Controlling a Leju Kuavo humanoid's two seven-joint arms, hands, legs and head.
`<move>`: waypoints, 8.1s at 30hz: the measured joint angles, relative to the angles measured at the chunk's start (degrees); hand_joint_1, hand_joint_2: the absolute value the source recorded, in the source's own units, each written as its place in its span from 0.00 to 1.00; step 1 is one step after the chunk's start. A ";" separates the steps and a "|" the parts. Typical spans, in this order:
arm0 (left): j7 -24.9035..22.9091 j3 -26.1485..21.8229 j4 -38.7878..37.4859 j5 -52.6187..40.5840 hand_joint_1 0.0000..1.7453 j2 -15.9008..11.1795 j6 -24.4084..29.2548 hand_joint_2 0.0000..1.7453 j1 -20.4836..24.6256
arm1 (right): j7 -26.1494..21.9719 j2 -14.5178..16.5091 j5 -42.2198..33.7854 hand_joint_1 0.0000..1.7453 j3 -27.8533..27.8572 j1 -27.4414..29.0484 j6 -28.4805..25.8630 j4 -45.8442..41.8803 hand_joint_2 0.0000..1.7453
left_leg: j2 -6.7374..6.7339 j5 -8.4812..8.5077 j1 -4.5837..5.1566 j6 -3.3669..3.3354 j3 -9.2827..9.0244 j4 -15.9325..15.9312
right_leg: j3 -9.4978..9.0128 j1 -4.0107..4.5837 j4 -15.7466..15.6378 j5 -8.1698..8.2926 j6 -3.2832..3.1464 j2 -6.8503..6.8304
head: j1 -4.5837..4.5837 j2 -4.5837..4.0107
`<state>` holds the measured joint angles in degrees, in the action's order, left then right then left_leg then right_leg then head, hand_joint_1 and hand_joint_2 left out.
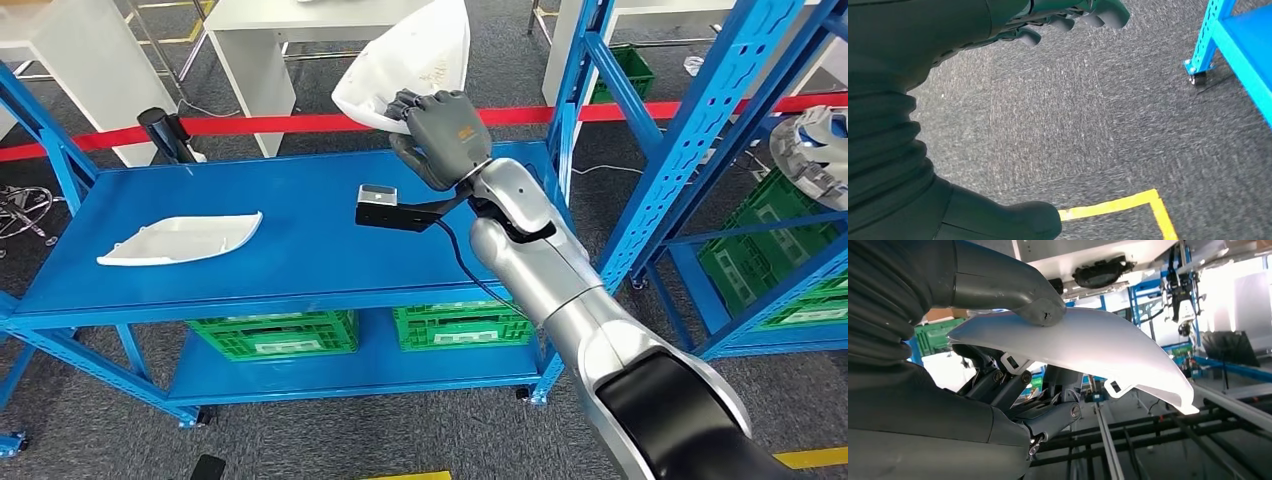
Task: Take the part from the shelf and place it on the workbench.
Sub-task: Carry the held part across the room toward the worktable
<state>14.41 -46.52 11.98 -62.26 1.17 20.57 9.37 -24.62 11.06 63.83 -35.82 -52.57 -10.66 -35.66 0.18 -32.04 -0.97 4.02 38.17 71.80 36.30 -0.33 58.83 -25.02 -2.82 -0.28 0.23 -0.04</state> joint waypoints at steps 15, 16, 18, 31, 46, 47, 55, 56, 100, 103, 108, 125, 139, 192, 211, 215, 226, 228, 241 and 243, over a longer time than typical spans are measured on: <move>-0.45 2.27 0.35 -1.85 0.00 0.03 -0.14 1.00 1.36 | 1.45 -6.50 -0.09 1.00 0.07 5.68 0.01 -11.01 1.00 | -0.11 7.06 0.31 -4.24 -3.01 -13.65 | 5.16 -0.11 15.91 -7.35 3.35 0.29 | 0.27 0.00; -0.44 2.28 0.35 -1.85 0.00 0.03 -0.14 1.00 1.37 | 1.46 -6.57 -0.09 1.00 0.07 5.76 0.03 -11.23 1.00 | -0.09 7.43 0.31 -4.10 -2.41 -13.45 | 2.55 -0.08 12.60 -6.02 3.10 0.31 | 0.27 0.00; -0.43 2.33 0.35 -1.85 0.00 0.06 -0.14 1.00 1.41 | 1.44 -6.63 -0.10 1.00 0.07 5.74 0.02 -11.82 1.00 | -0.05 8.07 0.39 -3.60 -1.44 -13.01 | -3.00 0.18 4.59 -4.96 2.41 0.36 | 0.22 0.00; -0.31 2.76 0.32 -2.92 0.00 0.01 -1.56 1.00 1.79 | 1.82 -7.80 -1.91 1.00 0.05 9.06 0.83 -15.63 1.00 | -0.02 1.57 0.15 -0.66 -0.19 -0.45 | 0.39 0.13 0.02 0.31 0.00 0.12 | 0.12 0.00; 0.83 2.10 0.40 0.94 0.00 -0.67 -0.81 1.00 0.77 | 3.26 -7.15 -2.79 1.00 0.83 2.29 3.90 -14.28 1.00 | -0.22 7.26 0.36 -4.18 -3.16 -13.90 | 3.81 -0.24 13.91 -6.15 3.24 0.36 | 0.13 0.00; 0.84 2.08 0.38 1.02 0.00 -0.62 -0.81 1.00 0.72 | 3.64 -7.01 -2.41 1.00 0.83 2.11 3.67 -13.93 1.00 | -0.20 7.58 0.34 -3.97 -2.46 -13.52 | 1.07 -0.26 10.14 -5.08 3.09 0.37 | 0.14 0.00; 1.36 1.62 0.30 1.35 0.00 -0.57 -0.81 1.00 0.37 | 5.62 -5.86 -0.80 1.00 0.86 0.77 1.53 -12.01 1.00 | -0.03 6.61 0.22 -1.21 0.52 -10.57 | -3.14 0.01 0.34 -2.99 0.25 0.18 | 0.16 0.00; 1.42 1.58 0.29 1.40 0.00 -0.63 -0.81 1.00 0.32 | 5.63 -5.85 -0.71 1.00 0.88 0.54 1.52 -11.88 1.00 | -0.05 4.10 0.16 -1.00 1.43 -7.87 | -2.60 -0.05 0.27 -2.43 0.01 0.13 | 0.08 0.00; 4.51 0.95 0.52 0.35 0.00 -0.48 -4.92 1.00 0.89 | 4.95 -7.75 1.43 1.00 2.56 -0.32 1.20 -8.97 1.00 | -0.13 3.47 0.66 -2.57 -7.25 -14.16 | 0.51 0.44 -0.20 0.77 0.51 0.19 | 0.21 0.00; 4.50 0.95 0.52 0.38 0.00 -0.46 -4.93 1.00 0.85 | 4.75 -7.86 1.42 1.00 2.58 -0.34 1.17 -8.82 1.00 | -0.13 3.84 0.74 -3.02 -6.87 -14.14 | 0.57 0.46 -0.68 1.58 0.72 0.19 | 0.29 0.00; 4.46 0.95 0.52 0.36 0.00 -0.47 -4.98 1.00 0.85 | 4.56 -7.96 1.48 1.00 2.58 -0.29 1.15 -8.65 1.00 | -0.15 4.12 0.85 -3.44 -6.46 -13.96 | 0.65 0.33 -1.16 2.22 1.75 0.21 | 0.28 0.00; 3.72 0.97 0.49 -0.79 0.00 -0.69 -5.45 1.00 1.29 | 4.25 -9.56 2.45 1.00 2.87 4.02 -0.62 -10.25 1.00 | 1.84 6.44 -0.04 -4.51 -6.14 -15.93 | 6.06 -0.96 13.65 -5.77 4.19 0.38 | 0.37 0.00; 4.05 1.34 0.65 -2.53 0.00 -0.54 -6.06 1.00 2.65 | 1.34 -17.17 0.06 1.00 5.74 7.60 0.15 -16.19 1.00 | 0.13 -1.34 -0.65 -0.64 3.93 2.78 | -0.71 -0.86 1.70 -2.31 1.43 -1.59 | -0.19 0.00; 4.49 2.20 0.78 -1.62 0.00 1.21 -6.38 1.00 2.97 | 3.61 -30.34 -2.20 1.00 8.19 13.61 3.59 -32.28 1.00 | 7.83 7.53 0.84 -3.46 -1.75 -12.58 | -1.77 -0.59 1.48 -2.60 3.10 3.81 | -0.09 0.00; 4.93 2.31 0.80 -1.73 0.00 1.89 -6.58 1.00 1.85 | 3.34 -30.79 -2.44 1.00 8.11 14.33 3.41 -32.51 1.00 | -1.90 7.59 1.55 -4.73 -2.75 -13.88 | -2.82 -0.17 1.88 -4.22 3.22 -5.25 | -0.62 0.00; 4.98 2.32 0.79 -1.67 0.00 2.18 -6.67 1.00 1.68 | 3.13 -32.32 -2.79 1.00 8.17 15.05 3.22 -32.83 1.00 | 1.46 7.79 1.33 -5.37 -2.85 -14.01 | 3.83 -0.44 15.22 -9.98 3.77 0.18 | -0.25 0.00; 5.79 2.31 0.69 -0.14 0.00 0.85 -6.91 1.00 -1.84 | 3.26 -21.31 0.42 1.00 4.89 11.59 1.01 -29.64 1.00 | 6.47 7.10 0.92 -2.26 -0.95 -11.94 | -2.01 -0.72 0.68 -1.77 1.89 2.17 | -0.40 0.00; 5.76 2.31 0.66 -0.15 0.00 0.69 -6.87 1.00 -2.35 | 3.12 -19.51 0.43 1.00 4.50 10.83 0.63 -28.59 1.00 | 2.86 4.24 1.03 -1.79 1.74 -6.55 | -2.15 -0.59 0.42 -1.75 1.25 0.62 | -0.71 0.00; 5.26 2.31 0.42 -0.34 0.00 0.40 -6.76 1.00 -3.68 | 2.68 -16.04 0.44 1.00 3.63 9.47 0.02 -25.28 1.00 | -1.84 7.59 1.09 -3.91 -2.31 -13.38 | -3.22 0.13 1.10 -3.72 3.12 -5.84 | -0.53 0.00; 4.96 2.31 0.40 -0.56 0.00 0.38 -6.73 1.00 -3.69 | 2.73 -15.84 0.71 1.00 3.49 9.58 -0.06 -25.12 1.00 | -0.59 7.78 0.79 -4.53 -2.52 -13.70 | -0.90 -0.19 6.10 -6.42 3.63 -2.04 | -0.41 0.00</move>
<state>19.37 -44.22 12.38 -62.82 1.55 13.85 5.68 -21.90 -4.79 64.53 -32.34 -42.99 -10.71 -60.78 -0.41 -24.26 -0.18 -0.52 35.65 58.10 35.39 -0.51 64.93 -31.44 0.81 -2.31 -0.18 -0.04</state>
